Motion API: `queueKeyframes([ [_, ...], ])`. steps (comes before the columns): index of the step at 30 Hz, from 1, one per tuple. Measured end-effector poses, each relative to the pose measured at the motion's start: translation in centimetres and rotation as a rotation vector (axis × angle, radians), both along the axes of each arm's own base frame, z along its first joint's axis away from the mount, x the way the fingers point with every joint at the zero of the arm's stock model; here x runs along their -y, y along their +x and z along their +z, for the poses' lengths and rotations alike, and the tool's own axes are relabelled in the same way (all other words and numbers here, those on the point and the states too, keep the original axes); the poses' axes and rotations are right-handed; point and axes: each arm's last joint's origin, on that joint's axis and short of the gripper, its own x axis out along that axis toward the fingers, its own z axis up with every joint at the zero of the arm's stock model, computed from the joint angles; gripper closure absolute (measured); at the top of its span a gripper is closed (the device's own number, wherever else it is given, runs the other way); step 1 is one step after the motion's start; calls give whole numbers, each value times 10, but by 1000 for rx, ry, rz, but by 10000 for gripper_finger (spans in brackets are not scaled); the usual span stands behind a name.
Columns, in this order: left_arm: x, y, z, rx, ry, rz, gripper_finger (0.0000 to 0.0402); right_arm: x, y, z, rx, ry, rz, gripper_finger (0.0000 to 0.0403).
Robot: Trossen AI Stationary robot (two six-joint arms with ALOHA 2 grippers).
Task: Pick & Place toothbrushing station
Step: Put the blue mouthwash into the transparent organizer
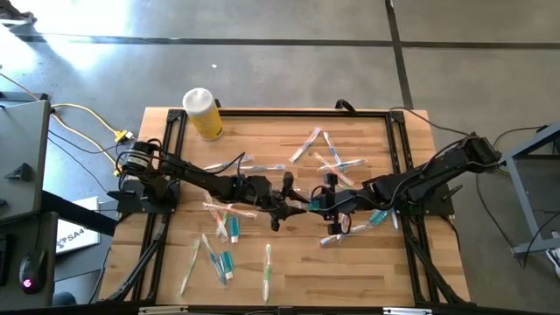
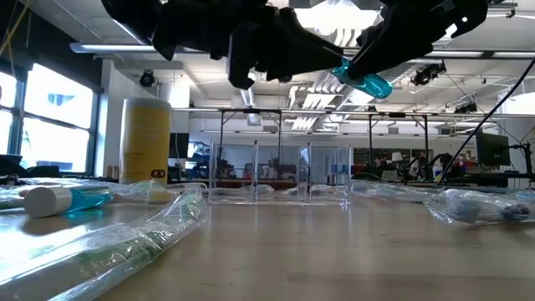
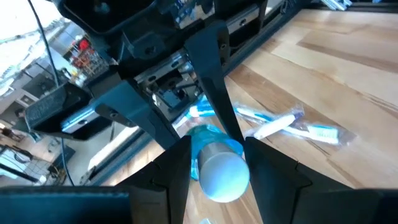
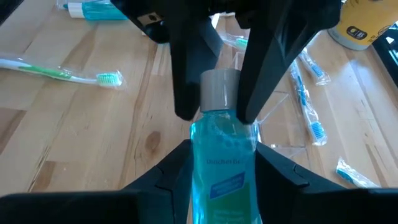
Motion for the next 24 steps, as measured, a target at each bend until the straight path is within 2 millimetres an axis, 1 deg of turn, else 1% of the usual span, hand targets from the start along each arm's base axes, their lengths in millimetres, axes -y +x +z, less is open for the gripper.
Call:
queueKeyframes([
  [13,0,1,-1,-27,4,16,258,0,0,0,-1,1,2,277],
  [19,-2,1,-1,-35,-6,67,259,0,0,0,-1,-1,0,274],
  [21,-2,0,-2,-39,-6,68,265,0,0,0,-1,-1,-1,276],
  [24,-2,0,-2,-40,-4,75,291,0,0,0,-1,2,-8,275],
])
